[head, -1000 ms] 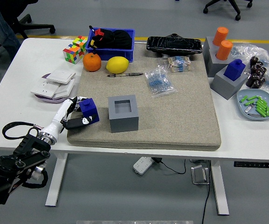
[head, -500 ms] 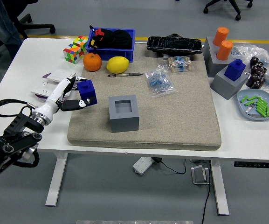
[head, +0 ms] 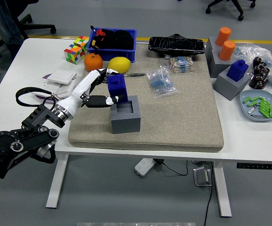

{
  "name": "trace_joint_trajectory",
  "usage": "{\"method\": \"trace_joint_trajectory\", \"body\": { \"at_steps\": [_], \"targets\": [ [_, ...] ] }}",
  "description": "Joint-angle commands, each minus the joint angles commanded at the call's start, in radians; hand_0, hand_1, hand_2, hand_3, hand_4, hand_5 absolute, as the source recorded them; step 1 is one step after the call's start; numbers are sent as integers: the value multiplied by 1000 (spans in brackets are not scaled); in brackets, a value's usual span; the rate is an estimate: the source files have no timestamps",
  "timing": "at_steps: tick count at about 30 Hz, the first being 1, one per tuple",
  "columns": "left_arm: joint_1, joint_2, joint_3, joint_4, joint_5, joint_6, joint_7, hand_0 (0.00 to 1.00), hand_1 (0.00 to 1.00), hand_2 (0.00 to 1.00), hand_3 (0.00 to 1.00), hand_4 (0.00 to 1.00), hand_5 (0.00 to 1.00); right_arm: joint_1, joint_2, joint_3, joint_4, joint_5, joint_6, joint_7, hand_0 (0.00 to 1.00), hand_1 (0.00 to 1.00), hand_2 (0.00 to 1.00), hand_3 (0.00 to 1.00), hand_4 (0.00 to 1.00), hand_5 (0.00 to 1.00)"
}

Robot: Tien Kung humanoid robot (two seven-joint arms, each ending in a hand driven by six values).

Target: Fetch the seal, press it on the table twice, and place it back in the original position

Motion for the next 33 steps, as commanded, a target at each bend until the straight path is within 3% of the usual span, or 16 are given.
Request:
{"method": "trace_joint_trajectory", "body": {
  "at_steps": [8, 14, 22, 33],
  "targets": [
    [-26, -71, 62, 88, -32, -3, 5, 649, 528, 476, 579, 717, 2, 2, -3, -7, 0, 3, 0, 0, 734, 684, 653, 622, 726, 519],
    [-33, -96, 89, 137, -55, -6, 6, 649, 528, 476, 578, 719, 2, 4, -5, -8, 1, 5, 0, 1, 734, 684, 654, 622, 726, 519],
    [-35, -97, 113, 162, -69, -11, 6, 648, 527, 476, 578, 723, 2, 3, -5, -10, 0, 5, 0, 0, 735, 684, 653, 622, 726, 519],
    [-46, -70, 123, 153, -64, -22, 9, 648, 526, 476, 578, 730, 2, 2, -5, -8, 0, 5, 0, 0, 734, 684, 653, 622, 726, 519]
  ]
}}
